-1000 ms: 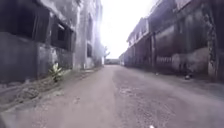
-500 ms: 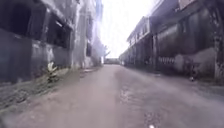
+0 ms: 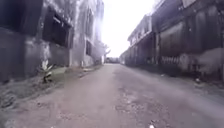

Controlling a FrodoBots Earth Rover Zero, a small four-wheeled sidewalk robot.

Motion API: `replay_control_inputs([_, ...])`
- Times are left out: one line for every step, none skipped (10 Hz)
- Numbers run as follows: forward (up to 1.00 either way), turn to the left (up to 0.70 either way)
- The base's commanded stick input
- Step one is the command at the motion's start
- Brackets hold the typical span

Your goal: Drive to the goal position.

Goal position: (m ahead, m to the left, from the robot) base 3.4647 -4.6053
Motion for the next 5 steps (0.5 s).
replay_control_inputs([0.50,0.00])
replay_control_inputs([0.50,0.00])
replay_control_inputs([0.50,0.00])
replay_control_inputs([0.50,0.00])
replay_control_inputs([0.50,0.00])
